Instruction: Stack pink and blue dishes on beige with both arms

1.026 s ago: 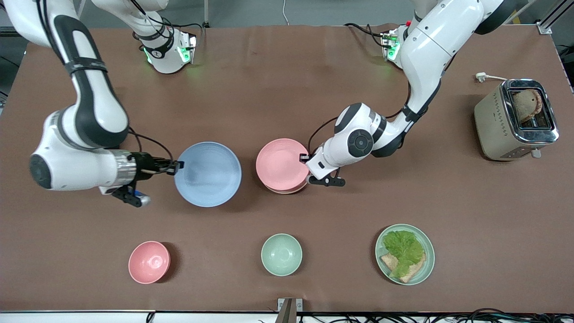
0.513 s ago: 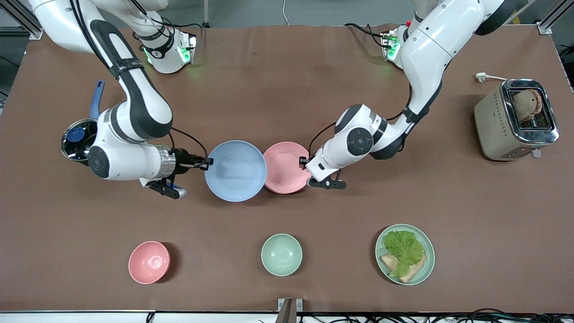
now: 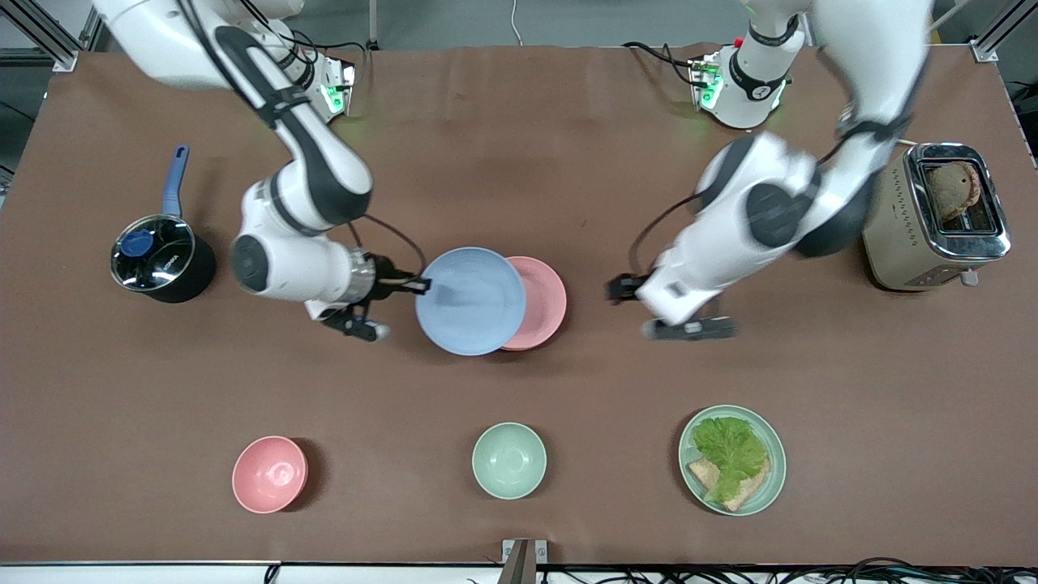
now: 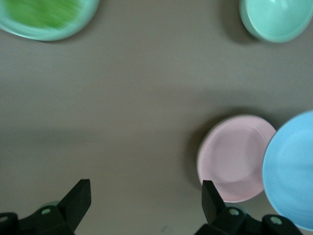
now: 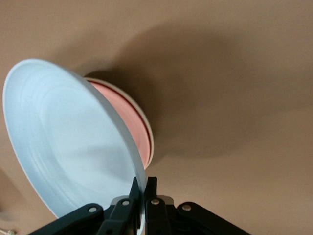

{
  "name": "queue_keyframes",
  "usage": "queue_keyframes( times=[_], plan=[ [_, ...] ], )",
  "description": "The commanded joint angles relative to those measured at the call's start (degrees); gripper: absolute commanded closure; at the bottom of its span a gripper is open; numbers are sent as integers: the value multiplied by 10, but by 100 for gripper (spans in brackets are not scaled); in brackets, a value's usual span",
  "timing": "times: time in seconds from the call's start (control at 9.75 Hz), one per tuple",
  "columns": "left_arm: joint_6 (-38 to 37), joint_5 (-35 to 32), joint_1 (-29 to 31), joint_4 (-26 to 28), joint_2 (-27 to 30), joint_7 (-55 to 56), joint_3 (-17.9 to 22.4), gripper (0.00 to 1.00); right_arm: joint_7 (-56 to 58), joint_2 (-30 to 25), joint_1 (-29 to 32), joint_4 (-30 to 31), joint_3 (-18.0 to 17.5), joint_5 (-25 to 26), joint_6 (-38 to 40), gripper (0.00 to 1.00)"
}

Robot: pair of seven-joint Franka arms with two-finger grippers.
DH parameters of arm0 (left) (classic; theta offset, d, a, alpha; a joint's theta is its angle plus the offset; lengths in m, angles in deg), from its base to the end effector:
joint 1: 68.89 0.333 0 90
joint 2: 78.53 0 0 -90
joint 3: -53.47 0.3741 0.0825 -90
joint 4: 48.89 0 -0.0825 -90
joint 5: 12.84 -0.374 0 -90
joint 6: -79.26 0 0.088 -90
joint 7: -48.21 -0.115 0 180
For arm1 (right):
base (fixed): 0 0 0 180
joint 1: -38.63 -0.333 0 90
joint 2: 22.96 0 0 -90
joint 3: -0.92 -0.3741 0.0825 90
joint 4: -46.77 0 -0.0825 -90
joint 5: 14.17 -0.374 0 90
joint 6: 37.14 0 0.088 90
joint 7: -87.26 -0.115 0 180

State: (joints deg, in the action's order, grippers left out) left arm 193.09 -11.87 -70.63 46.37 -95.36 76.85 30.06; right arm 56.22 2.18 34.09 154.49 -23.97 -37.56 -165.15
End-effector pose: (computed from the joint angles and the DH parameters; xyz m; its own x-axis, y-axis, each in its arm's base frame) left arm 0.6026 -0.2509 0.5047 0.9963 0.0848 -0.0169 0.0864 -0.9864 0.1397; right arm 0.5665 0.3061 0.3486 0.9059 -0.2419 -0.3476 -0.3591 -0.8740 -0.3275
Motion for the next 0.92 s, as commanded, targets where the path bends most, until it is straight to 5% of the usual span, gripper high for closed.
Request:
queue_keyframes(
  times=[0.0,0.51,0.62,0.82],
  plan=[
    [-63,-9,-7,3,69,-82,75,0,-31,23,-41,12,-4,5,-68,96],
    [-199,-10,-6,-16,195,-180,186,0,-34,47,-62,52,-4,7,-159,95],
    [-207,-10,-6,-40,194,-196,194,0,-31,50,-63,56,-4,8,-164,87],
    [-257,-11,-11,-114,171,-195,202,0,-30,54,-57,58,-3,10,-161,0]
  ],
)
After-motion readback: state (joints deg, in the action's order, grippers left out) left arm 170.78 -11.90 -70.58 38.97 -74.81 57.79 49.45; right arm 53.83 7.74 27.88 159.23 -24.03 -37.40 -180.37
